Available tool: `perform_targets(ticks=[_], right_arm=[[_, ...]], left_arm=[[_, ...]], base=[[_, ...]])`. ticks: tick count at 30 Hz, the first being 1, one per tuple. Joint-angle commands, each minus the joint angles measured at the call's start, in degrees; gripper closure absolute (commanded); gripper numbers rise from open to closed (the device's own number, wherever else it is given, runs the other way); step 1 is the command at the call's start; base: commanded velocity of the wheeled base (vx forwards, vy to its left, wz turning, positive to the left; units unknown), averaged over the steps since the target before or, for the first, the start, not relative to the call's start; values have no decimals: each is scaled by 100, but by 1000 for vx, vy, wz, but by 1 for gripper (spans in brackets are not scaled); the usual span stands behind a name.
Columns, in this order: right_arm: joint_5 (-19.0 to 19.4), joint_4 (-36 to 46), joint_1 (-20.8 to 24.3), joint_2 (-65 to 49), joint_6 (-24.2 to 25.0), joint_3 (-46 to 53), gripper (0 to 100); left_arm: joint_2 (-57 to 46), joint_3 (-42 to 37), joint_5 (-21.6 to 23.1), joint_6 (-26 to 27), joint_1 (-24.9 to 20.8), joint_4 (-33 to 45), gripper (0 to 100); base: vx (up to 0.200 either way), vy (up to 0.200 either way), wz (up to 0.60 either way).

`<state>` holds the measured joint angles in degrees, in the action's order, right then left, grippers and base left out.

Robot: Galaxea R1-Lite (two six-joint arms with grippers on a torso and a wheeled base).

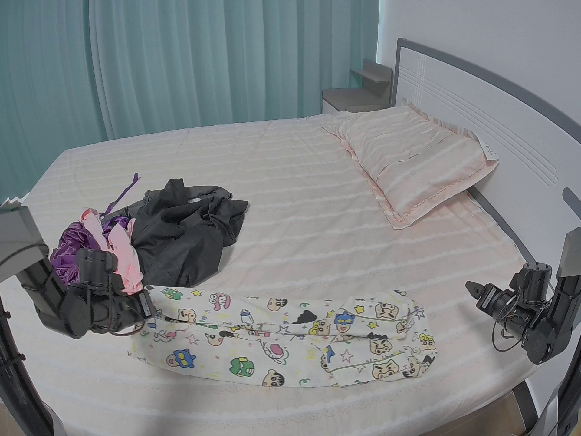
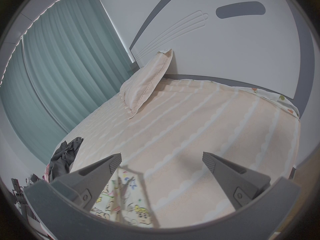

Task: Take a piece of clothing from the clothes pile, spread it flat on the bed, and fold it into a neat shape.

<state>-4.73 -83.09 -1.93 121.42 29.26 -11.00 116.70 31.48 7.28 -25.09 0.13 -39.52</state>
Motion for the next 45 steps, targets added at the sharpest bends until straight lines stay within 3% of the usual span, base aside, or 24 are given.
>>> perform_targets(ticks=[1, 2, 3, 8, 14, 18, 19, 21, 22, 23, 25, 27, 28, 30, 31, 36, 45], right_arm=[[7, 3, -1, 13, 1, -8, 0], [7, -5, -1, 13, 1, -8, 0], [7, 3, -1, 13, 10, -8, 0], [7, -5, -1, -4, 10, 1, 0], [7, -5, -1, -13, 10, 1, 0], [7, -5, -1, -13, 10, -8, 0], [7, 3, -1, -4, 10, -8, 0], [7, -5, 8, -4, 10, -8, 0], [7, -5, 8, -4, 10, -8, 0], [7, -5, 8, -4, 10, -8, 0], [7, -5, -1, -13, 10, -17, 0], [7, -5, -1, -13, 10, -8, 0], [7, -5, 8, -4, 10, -8, 0], [7, -5, 8, -4, 10, -8, 0], [7, -5, 8, -4, 10, -17, 0], [7, -5, 8, 5, 10, -25, 0], [-19, -5, 8, 22, 10, -34, 0]], left_arm=[[-1044, -71, 520, 224, 1094, 533, 100], [-1106, -63, 564, 268, 1182, 595, 100], [-1299, -10, 714, 408, 1560, 788, 100], [-1668, 359, 819, 522, 2175, 1289, 100], [-2151, 983, 802, 689, 2140, 2397, 100], [-2336, 1221, 670, 654, 1613, 2889, 100], [-2398, 1291, 318, 628, 1059, 3108, 100], [-2371, 1300, -42, 522, 514, 3108, 100], [-2371, 1300, -42, 522, 514, 3108, 100], [-2345, 1379, -411, 153, -110, 3091, 100], [-2222, 1607, -684, -295, -787, 3126, 100], [-2108, 1695, -754, -427, -989, 3135, 100], [-1730, 2020, -939, -726, -1516, 3135, 100], [-1563, 2152, -1000, -813, -1683, 3144, 100], [-1132, 2451, -1053, -1060, -2061, 3144, 100], [-323, 3216, -1123, -1719, -2905, 3161, 100], [459, 4024, -1501, -1886, -3740, 3152, 100]], base=[[0, 0, 0], [0, 0, 0], [0, 0, 0], [0, 0, 0], [0, 0, 0], [0, 0, 0], [0, 0, 0], [0, 0, 0], [0, 0, 0], [0, 0, 0], [0, 0, 0], [0, 0, 0], [0, 0, 0], [0, 0, 0], [0, 0, 0], [0, 0, 0], [0, 0, 0]])
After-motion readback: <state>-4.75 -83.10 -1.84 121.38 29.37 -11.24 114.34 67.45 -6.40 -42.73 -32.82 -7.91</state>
